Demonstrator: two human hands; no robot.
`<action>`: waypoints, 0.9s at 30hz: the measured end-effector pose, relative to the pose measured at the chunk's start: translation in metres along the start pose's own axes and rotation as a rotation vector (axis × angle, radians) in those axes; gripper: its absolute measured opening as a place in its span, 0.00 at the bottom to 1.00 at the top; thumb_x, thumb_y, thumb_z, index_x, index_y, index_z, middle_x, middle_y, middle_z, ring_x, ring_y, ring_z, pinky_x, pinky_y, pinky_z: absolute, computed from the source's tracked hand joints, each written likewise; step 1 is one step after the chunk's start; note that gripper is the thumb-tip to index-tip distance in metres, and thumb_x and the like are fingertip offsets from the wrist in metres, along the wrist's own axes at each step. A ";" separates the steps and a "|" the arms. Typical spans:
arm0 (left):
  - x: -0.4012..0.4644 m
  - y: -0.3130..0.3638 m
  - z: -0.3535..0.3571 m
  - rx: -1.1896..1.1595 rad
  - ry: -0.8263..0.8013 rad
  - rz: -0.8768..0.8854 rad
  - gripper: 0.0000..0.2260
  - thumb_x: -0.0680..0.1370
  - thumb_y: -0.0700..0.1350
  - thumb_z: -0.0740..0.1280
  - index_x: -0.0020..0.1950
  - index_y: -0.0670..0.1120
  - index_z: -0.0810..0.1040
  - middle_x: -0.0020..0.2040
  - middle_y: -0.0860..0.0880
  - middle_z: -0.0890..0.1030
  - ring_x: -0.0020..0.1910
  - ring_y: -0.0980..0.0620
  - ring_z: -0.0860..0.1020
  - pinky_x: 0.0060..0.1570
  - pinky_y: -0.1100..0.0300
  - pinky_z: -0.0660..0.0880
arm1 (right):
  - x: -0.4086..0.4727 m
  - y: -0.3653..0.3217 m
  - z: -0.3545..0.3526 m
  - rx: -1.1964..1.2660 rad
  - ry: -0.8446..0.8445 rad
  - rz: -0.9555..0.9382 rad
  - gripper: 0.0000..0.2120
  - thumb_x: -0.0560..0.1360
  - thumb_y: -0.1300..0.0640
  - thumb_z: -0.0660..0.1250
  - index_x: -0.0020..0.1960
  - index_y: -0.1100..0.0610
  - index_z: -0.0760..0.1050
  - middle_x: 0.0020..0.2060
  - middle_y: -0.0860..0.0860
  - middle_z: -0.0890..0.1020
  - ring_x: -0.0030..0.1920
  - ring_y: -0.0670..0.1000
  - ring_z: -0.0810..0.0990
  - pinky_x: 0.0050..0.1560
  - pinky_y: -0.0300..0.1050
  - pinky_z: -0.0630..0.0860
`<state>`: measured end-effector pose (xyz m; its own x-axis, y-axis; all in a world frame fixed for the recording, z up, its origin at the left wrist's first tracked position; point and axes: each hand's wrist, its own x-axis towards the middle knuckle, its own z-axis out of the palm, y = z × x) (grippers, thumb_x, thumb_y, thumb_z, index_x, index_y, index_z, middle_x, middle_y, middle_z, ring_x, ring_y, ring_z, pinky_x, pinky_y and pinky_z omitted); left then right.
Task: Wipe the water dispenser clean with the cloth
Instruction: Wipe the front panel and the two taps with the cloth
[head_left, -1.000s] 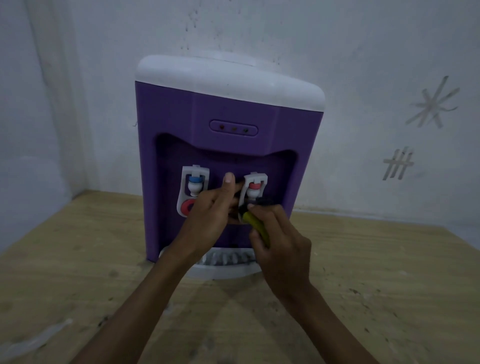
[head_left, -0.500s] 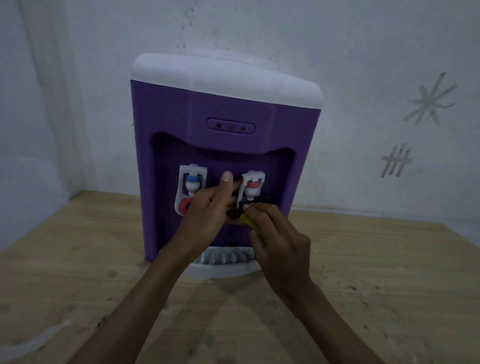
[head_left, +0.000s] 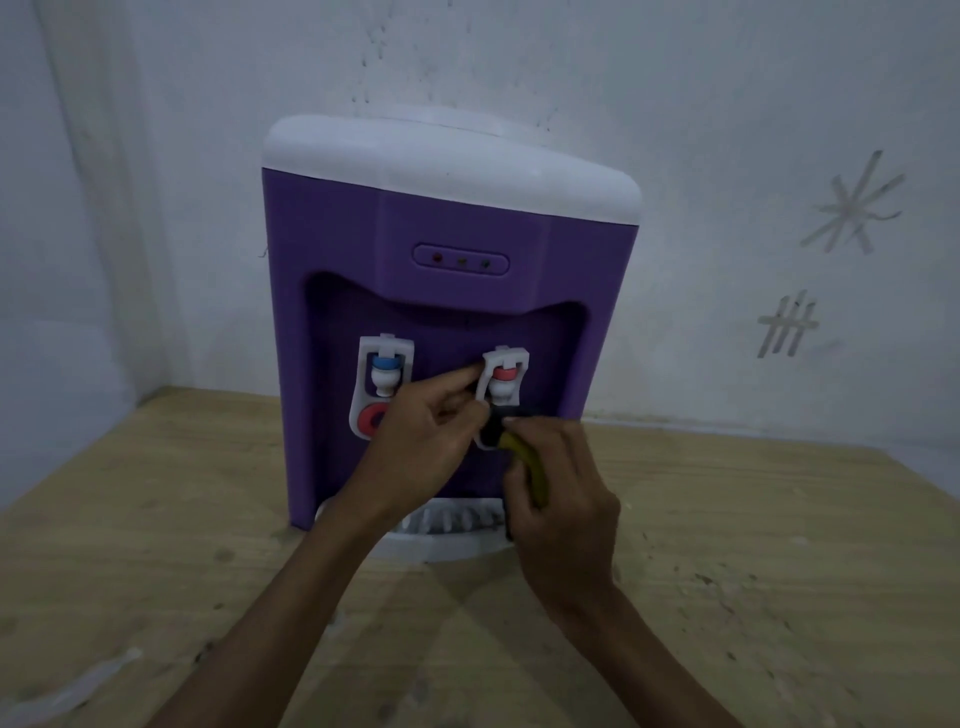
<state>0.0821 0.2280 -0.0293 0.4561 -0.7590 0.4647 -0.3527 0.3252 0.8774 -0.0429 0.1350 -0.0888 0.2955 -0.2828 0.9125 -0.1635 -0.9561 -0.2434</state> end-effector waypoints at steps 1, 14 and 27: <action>0.000 -0.002 0.000 0.032 -0.015 0.021 0.17 0.83 0.36 0.65 0.67 0.53 0.79 0.56 0.57 0.86 0.60 0.60 0.82 0.60 0.66 0.77 | 0.005 0.002 -0.003 0.008 0.066 0.050 0.13 0.79 0.62 0.65 0.62 0.57 0.80 0.56 0.49 0.81 0.49 0.43 0.79 0.42 0.39 0.79; 0.003 -0.009 0.002 0.087 0.010 0.035 0.19 0.83 0.34 0.63 0.71 0.50 0.76 0.59 0.58 0.85 0.60 0.61 0.82 0.57 0.69 0.76 | -0.008 -0.001 0.000 0.090 0.042 0.175 0.12 0.78 0.57 0.65 0.61 0.55 0.80 0.51 0.47 0.80 0.46 0.46 0.80 0.41 0.45 0.80; 0.004 -0.009 0.001 0.131 -0.006 0.038 0.18 0.84 0.34 0.61 0.71 0.49 0.75 0.58 0.56 0.85 0.59 0.60 0.82 0.56 0.69 0.76 | -0.025 -0.023 0.012 0.288 0.015 0.507 0.11 0.80 0.63 0.67 0.59 0.50 0.78 0.50 0.43 0.81 0.50 0.44 0.80 0.49 0.46 0.79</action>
<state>0.0858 0.2214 -0.0361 0.4359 -0.7507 0.4964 -0.4733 0.2779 0.8359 -0.0351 0.1630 -0.1102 0.2336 -0.7115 0.6627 -0.0180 -0.6846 -0.7287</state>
